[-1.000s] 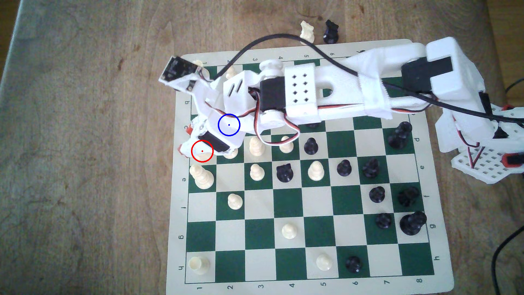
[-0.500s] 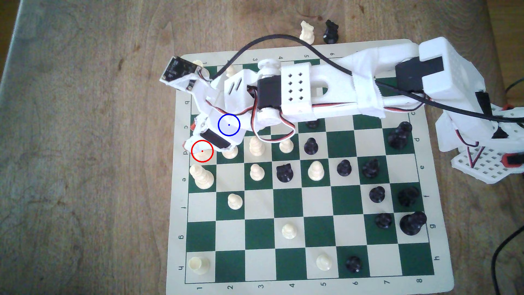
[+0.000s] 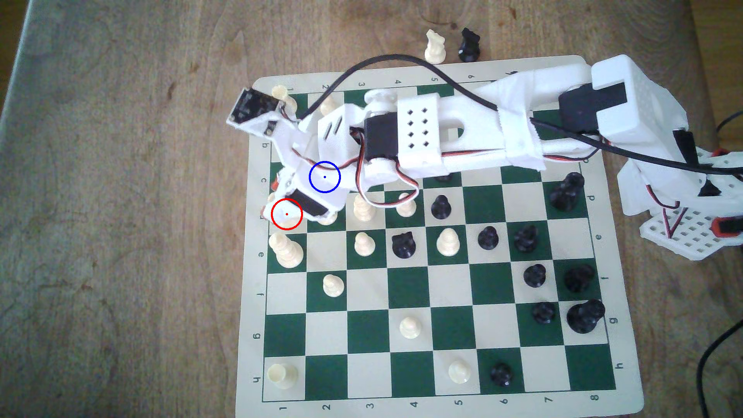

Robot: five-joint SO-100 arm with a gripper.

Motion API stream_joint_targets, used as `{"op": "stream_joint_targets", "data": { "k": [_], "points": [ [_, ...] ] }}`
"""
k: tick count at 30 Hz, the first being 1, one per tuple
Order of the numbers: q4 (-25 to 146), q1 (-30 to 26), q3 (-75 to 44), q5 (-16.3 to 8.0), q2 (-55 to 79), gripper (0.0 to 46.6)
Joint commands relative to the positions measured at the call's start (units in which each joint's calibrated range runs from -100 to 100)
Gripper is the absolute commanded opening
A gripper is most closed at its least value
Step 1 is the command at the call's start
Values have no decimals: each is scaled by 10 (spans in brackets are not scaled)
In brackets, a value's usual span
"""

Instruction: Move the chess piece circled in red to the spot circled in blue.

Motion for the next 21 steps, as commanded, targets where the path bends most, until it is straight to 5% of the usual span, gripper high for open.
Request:
{"op": "stream_joint_targets", "data": {
  "k": [1, 7, 14, 21],
  "points": [
    [-11, -2, -51, -1, -23, 121],
    [-12, -4, -54, -1, -24, 107],
    [-14, -5, -51, 0, -24, 5],
    [-19, -6, -54, 0, -33, 3]
  ]
}}
